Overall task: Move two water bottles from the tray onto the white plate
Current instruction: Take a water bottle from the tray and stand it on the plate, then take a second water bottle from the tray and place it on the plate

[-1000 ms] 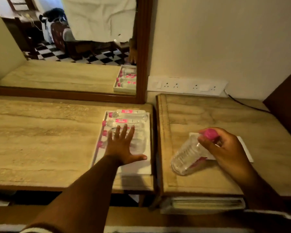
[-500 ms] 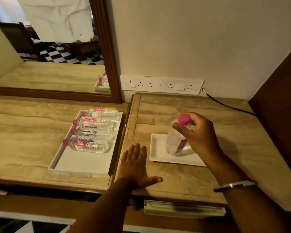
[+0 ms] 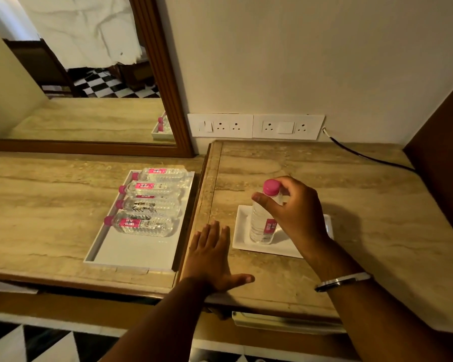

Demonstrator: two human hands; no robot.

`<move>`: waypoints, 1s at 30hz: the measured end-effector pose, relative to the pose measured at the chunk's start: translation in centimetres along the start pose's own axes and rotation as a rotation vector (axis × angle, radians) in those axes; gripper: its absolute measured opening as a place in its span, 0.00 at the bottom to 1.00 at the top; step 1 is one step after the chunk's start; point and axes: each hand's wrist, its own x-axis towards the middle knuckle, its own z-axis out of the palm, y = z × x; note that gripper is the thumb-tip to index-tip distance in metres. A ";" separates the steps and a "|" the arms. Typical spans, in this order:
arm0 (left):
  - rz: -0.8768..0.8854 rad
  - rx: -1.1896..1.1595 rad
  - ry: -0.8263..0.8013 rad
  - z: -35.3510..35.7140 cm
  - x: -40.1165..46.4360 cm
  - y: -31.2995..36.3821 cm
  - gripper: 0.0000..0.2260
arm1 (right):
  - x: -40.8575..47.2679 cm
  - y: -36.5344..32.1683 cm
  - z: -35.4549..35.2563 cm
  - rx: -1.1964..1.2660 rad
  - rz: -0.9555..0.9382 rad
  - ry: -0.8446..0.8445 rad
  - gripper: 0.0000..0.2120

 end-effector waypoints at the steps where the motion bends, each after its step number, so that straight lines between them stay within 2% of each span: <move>1: 0.001 -0.001 0.004 0.0 0.0 0.0 0.63 | -0.1 0.2 -0.1 0.002 0.015 -0.017 0.30; 5: 0.012 -0.002 0.009 0.2 0.0 -0.1 0.63 | -1.3 1.2 -0.9 0.039 0.051 -0.029 0.35; 9: 0.044 -0.032 0.028 0.0 -0.4 -0.9 0.63 | -5.2 3.5 -1.8 0.046 0.129 -0.012 0.28; 11: 0.062 -0.050 0.046 -0.7 -1.1 -2.2 0.60 | -7.9 3.9 -1.2 -0.007 0.158 -0.101 0.20; 14: 0.079 0.026 0.063 -2.7 -2.9 -7.1 0.56 | -10.6 1.9 2.0 0.007 0.158 -0.366 0.14; 16: 0.063 0.062 0.065 -4.0 -4.3 -11.5 0.53 | -11.0 0.0 4.9 0.001 0.079 -0.484 0.18; 18: -0.030 0.117 0.053 -5.3 -6.0 -16.4 0.52 | -10.1 -2.3 8.3 -0.069 -0.043 -0.551 0.28; 21: -0.204 0.206 0.003 -6.7 -8.2 -23.0 0.54 | -7.9 -5.4 14.0 -0.254 -0.202 -0.573 0.38; 24: -0.284 0.271 -0.064 -7.4 -9.8 -29.1 0.55 | -6.0 -8.7 20.5 -0.427 -0.295 -0.584 0.41; 30: -0.263 0.228 -0.113 -5.2 -10.2 -38.8 0.55 | -4.3 -12.1 32.2 -0.691 -0.365 -0.729 0.46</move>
